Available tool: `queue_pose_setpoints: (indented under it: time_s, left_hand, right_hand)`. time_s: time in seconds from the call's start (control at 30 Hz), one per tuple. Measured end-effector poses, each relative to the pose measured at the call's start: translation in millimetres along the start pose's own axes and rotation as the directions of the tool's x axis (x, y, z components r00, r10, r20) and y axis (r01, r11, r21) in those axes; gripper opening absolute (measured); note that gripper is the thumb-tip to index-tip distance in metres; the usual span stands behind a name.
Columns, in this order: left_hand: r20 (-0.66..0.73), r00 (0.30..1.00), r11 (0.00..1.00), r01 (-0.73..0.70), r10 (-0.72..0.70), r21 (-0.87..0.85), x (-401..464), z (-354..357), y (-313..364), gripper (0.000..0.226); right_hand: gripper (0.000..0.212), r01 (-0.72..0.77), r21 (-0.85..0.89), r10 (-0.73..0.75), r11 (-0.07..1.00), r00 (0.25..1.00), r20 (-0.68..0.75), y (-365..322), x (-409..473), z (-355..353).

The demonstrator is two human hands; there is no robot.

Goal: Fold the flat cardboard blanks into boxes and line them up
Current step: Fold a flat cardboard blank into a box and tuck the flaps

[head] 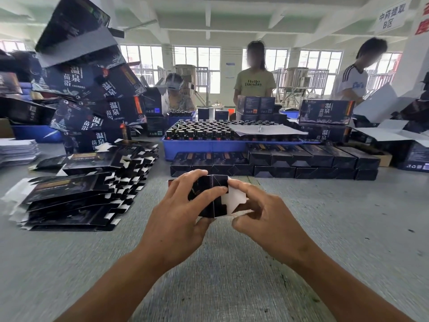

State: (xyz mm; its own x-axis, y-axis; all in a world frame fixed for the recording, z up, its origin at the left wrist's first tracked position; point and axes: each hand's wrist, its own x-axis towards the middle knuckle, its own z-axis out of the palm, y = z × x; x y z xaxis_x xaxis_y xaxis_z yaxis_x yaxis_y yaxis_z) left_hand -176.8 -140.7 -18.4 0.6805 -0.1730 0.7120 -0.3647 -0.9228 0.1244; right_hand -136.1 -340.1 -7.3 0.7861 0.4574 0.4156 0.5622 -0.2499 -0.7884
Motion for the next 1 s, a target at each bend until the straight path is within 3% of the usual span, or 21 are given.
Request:
queue_pose_setpoints:
  time_s: [0.17,0.37,0.5,0.63,0.83,1.0]
  left_hand:
    - [0.002,1.0,1.0,-0.02,0.02,-0.002,-0.4,1.3,1.8,0.07]
    - [-0.006,0.998,0.997,-0.054,0.055,0.049,0.6,0.3,4.1,0.07]
    - [-0.007,0.998,0.995,-0.056,0.057,0.081,0.1,0.6,5.1,0.066]
    - [-0.016,0.999,0.996,-0.05,0.052,0.077,0.0,2.0,5.8,0.067]
    - [-0.074,0.997,1.0,0.007,-0.006,0.017,-0.5,3.8,4.7,0.095]
    - [-0.073,0.995,0.998,0.06,-0.062,-0.023,-1.2,6.1,10.9,0.096]
  right_hand:
    - [0.046,0.033,-0.122,-0.052,0.992,0.987,-0.154,3.8,1.5,6.4]
    - [0.041,0.05,-0.17,-0.086,0.984,0.974,-0.212,4.5,2.0,8.5]
    - [0.043,0.032,-0.131,-0.064,0.991,0.967,-0.247,3.1,2.2,11.2]
    - [0.031,0.004,-0.08,-0.025,0.997,0.964,-0.264,3.1,2.3,12.6]
    - [0.032,0.03,-0.027,-0.035,0.999,0.984,-0.175,-0.8,1.3,10.5]
    - [0.01,0.007,0.072,0.01,0.997,0.97,-0.241,-0.1,4.0,9.4]
